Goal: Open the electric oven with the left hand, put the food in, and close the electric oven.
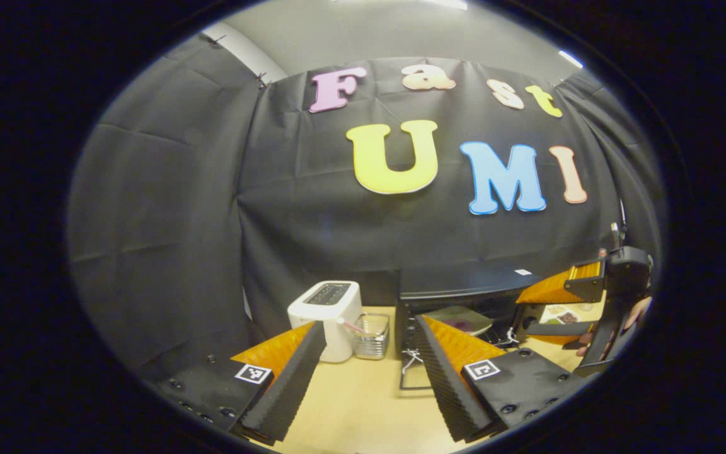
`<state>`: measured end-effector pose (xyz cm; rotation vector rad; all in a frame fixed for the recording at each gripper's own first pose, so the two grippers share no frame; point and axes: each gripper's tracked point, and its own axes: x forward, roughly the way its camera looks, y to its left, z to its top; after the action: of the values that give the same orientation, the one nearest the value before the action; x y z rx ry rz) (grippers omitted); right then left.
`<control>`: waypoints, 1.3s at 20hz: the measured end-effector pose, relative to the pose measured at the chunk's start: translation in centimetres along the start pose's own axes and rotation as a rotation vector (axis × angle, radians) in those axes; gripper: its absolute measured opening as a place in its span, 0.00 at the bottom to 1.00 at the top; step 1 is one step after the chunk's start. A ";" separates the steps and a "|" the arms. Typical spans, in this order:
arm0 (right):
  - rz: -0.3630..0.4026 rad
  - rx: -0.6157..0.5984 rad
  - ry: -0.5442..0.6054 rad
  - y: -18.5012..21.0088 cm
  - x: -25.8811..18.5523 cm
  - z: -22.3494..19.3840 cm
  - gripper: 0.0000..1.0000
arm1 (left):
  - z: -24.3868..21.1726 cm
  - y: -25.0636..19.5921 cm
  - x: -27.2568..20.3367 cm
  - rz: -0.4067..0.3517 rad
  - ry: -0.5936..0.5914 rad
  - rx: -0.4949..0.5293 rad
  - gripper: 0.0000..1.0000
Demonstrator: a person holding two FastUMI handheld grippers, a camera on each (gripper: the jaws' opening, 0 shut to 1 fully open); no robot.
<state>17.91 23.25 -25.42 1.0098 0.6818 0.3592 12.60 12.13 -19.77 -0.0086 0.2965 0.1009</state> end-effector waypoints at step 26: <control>-0.425 -1.087 -0.231 -4.5 -22.4 6.1 0.98 | -23.9 -16.5 5.7 -0.198 0.545 0.038 0.96</control>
<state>5.25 4.22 -19.22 -0.1355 0.3724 0.1810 12.70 -4.30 -44.34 -0.0281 0.8394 -0.1077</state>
